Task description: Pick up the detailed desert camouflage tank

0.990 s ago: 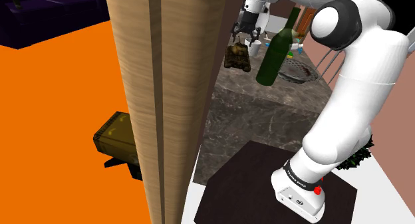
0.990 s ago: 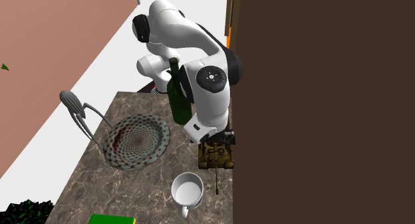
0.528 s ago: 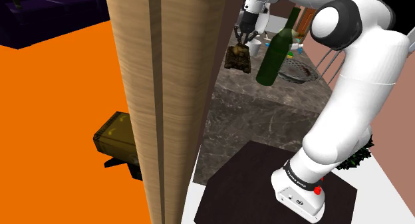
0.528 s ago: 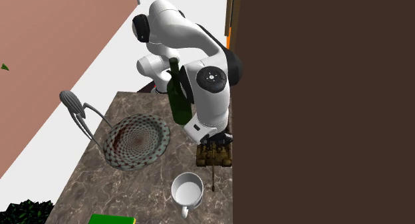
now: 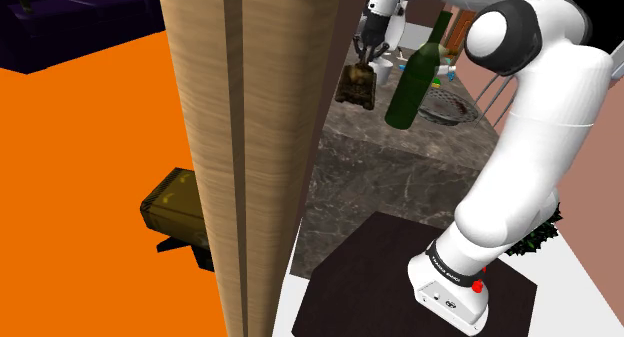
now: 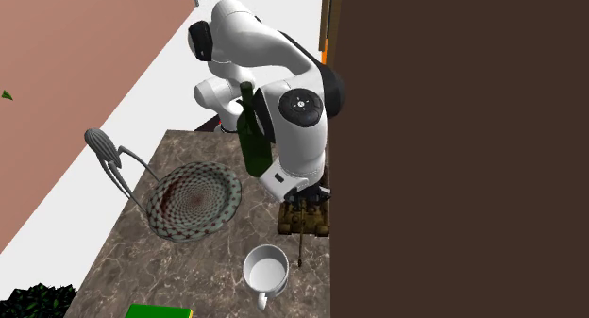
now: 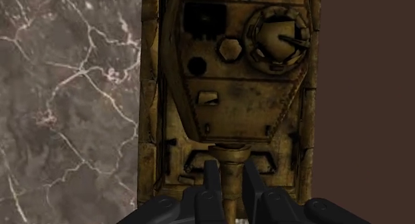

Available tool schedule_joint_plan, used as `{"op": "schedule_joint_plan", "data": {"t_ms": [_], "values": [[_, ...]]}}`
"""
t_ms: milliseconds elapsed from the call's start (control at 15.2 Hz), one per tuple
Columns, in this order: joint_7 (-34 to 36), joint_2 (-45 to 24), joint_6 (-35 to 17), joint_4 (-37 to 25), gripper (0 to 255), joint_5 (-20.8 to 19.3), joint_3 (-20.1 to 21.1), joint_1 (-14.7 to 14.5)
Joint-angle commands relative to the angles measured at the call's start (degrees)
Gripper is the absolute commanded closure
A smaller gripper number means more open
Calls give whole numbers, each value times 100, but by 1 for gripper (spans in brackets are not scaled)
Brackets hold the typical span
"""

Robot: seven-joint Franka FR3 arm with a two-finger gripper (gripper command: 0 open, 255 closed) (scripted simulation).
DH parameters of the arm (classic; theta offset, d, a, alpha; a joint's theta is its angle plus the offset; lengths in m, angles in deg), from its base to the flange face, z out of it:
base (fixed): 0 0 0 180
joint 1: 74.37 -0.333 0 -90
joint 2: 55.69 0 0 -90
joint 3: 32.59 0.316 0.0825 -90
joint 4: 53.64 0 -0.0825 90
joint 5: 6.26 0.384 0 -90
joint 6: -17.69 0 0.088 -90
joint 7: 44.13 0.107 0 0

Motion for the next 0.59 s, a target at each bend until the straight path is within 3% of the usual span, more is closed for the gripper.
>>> {"op": "schedule_joint_plan", "data": {"t_ms": [0, 528], "values": [[10, -11, 160, -180, 255, 2, -1, 6], [35, -204, 876, -1088, 255, 37, -7, 63]]}}
